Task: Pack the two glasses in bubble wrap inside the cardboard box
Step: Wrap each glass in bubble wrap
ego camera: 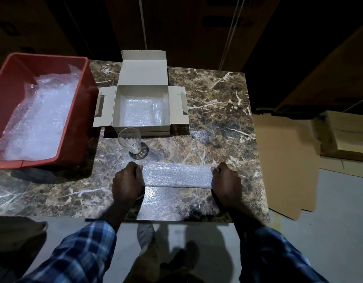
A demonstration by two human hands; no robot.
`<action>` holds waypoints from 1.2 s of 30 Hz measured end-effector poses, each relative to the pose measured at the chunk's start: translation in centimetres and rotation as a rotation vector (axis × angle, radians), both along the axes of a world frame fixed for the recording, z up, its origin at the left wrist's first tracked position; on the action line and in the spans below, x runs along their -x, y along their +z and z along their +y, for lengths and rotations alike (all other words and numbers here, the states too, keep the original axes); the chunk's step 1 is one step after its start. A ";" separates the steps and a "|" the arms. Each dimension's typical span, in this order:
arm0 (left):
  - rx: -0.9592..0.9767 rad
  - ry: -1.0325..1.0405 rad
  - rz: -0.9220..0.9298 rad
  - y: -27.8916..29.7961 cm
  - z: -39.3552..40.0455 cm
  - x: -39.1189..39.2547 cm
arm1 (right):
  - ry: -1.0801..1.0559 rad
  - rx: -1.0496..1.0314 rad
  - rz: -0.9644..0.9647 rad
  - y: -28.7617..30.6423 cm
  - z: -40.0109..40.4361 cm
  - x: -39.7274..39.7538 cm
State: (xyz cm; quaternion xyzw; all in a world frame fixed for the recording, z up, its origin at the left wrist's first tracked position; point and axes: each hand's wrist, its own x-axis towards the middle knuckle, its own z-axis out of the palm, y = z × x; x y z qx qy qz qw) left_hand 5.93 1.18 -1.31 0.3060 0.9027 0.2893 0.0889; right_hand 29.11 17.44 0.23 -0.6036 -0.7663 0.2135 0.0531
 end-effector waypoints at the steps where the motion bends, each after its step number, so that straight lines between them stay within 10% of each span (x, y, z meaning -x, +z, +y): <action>1: 0.008 0.007 0.011 0.0 0.2 -0.3 | 0.004 -0.016 -0.020 -0.2 -0.1 0.1; 13: -0.072 0.145 0.023 -0.1 0.6 -1.9 | 0.014 -0.192 -0.030 -0.9 -1.1 0.5; 17: -0.174 0.068 0.288 0.8 0.2 -3.4 | 0.267 -0.436 -0.025 -0.8 -3.2 2.3; 23: 0.017 -0.599 0.296 -2.9 -0.2 -6.6 | 0.573 -0.268 0.108 -5.1 -7.5 4.6; 36: 0.312 -0.437 0.209 -3.0 -3.3 -1.7 | 0.466 -0.096 -0.185 -4.3 -4.1 -0.9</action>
